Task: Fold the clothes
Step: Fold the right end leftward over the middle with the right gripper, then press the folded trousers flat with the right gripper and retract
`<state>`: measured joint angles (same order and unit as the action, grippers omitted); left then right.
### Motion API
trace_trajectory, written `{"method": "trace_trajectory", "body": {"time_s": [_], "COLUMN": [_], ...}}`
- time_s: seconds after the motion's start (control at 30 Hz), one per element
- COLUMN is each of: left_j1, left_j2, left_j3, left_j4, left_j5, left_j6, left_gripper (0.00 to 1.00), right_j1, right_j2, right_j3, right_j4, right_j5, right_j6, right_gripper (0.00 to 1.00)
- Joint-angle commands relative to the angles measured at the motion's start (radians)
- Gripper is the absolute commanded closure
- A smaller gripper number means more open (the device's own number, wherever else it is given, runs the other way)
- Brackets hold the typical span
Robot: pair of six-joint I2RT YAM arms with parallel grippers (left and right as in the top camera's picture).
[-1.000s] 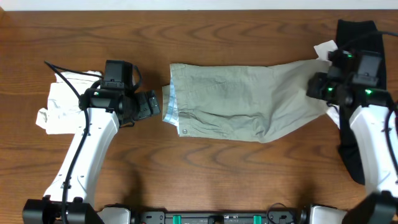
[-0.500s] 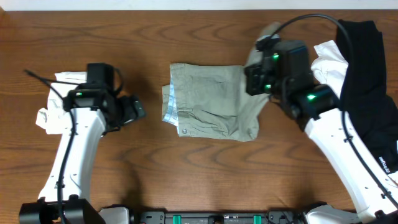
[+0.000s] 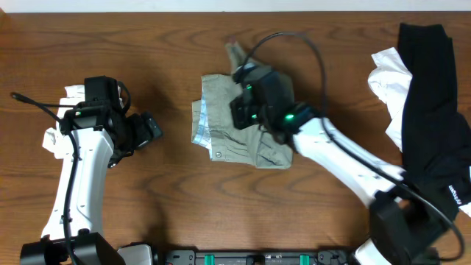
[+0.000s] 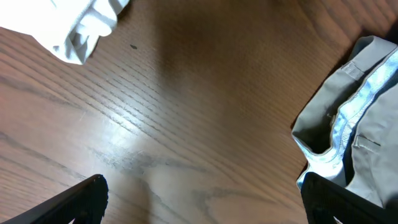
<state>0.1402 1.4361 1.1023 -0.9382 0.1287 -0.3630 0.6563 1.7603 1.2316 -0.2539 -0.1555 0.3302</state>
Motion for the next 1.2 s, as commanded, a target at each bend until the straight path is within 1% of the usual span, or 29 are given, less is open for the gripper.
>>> {"method": "trace_trajectory", "body": {"time_s": [0.0, 0.03, 0.13, 0.23, 0.27, 0.4, 0.5, 0.63, 0.7, 0.87, 0.9, 0.97, 1.07, 1.17], "left_j1": [0.003, 0.003, 0.003, 0.003, 0.003, 0.003, 0.003, 0.003, 0.003, 0.003, 0.003, 0.003, 0.002, -0.006], "left_j2": [0.002, 0.002, 0.002, 0.002, 0.002, 0.002, 0.002, 0.002, 0.002, 0.002, 0.002, 0.002, 0.002, 0.002], "left_j3": [0.014, 0.014, 0.014, 0.014, 0.014, 0.014, 0.014, 0.014, 0.014, 0.014, 0.014, 0.014, 0.014, 0.014], "left_j4": [-0.004, -0.003, -0.003, -0.003, -0.003, -0.002, 0.002, 0.004, 0.004, 0.004, 0.004, 0.004, 0.004, 0.004], "left_j5": [0.007, 0.007, 0.006, 0.007, 0.007, 0.006, 0.007, 0.007, 0.007, 0.007, 0.011, 0.031, 0.101, 0.2], "left_j6": [-0.005, -0.004, -0.004, -0.004, -0.004, -0.004, -0.005, -0.005, -0.005, -0.005, -0.004, 0.003, 0.019, 0.026], "left_gripper": [0.0, 0.0, 0.0, 0.0, 0.0, 0.0, 0.0, 0.0, 0.0, 0.0, 0.0, 0.0, 0.01, 0.02], "right_j1": [0.039, 0.047, 0.054, 0.042, 0.034, -0.002, -0.035, -0.084, -0.109, -0.158, -0.166, -0.178, -0.193, -0.208], "right_j2": [0.046, 0.059, 0.065, 0.041, 0.026, -0.062, -0.131, -0.178, -0.181, -0.181, -0.181, -0.181, -0.181, -0.181], "right_j3": [0.019, 0.019, 0.019, 0.019, 0.019, 0.019, 0.019, 0.019, 0.019, 0.019, 0.019, 0.019, 0.019, 0.019], "right_j4": [0.045, 0.062, 0.07, 0.07, 0.071, 0.059, 0.061, 0.056, 0.035, -0.053, -0.086, -0.158, -0.264, -0.335], "right_j5": [-0.047, -0.062, -0.07, -0.078, -0.087, -0.103, -0.244, -0.527, -0.547, -0.377, -0.308, -0.158, 0.05, 0.143], "right_j6": [0.014, 0.014, 0.013, 0.006, -0.01, -0.033, -0.089, -0.122, -0.117, -0.092, -0.092, -0.091, -0.093, -0.132], "right_gripper": [0.92, 0.81, 0.68, 0.39, 0.33, 0.31, 0.28, 0.26, 0.27, 0.27, 0.27, 0.22, 0.16, 0.18]}}
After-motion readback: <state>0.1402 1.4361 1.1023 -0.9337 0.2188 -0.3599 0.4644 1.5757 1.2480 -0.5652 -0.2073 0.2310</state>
